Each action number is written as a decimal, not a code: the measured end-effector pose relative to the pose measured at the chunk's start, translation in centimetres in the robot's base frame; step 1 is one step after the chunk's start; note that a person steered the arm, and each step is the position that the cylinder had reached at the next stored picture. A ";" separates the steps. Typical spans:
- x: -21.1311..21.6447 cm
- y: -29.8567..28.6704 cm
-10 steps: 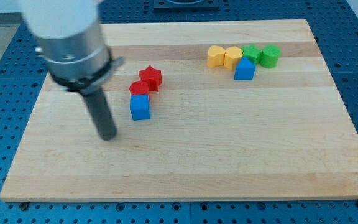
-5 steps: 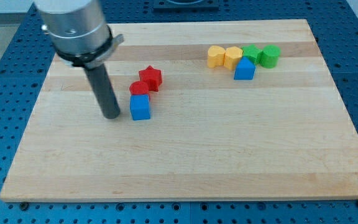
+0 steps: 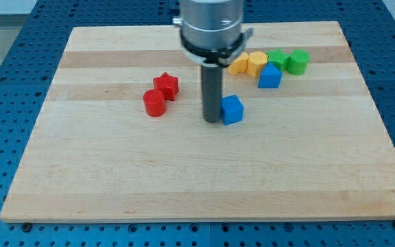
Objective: Place the cube below the triangle
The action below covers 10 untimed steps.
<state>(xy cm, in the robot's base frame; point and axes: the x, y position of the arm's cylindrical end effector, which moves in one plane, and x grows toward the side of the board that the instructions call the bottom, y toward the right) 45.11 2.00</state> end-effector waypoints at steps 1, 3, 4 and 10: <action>0.0 2.5; 0.6 5.9; 1.4 7.7; 1.5 8.6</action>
<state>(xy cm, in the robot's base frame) 46.62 10.55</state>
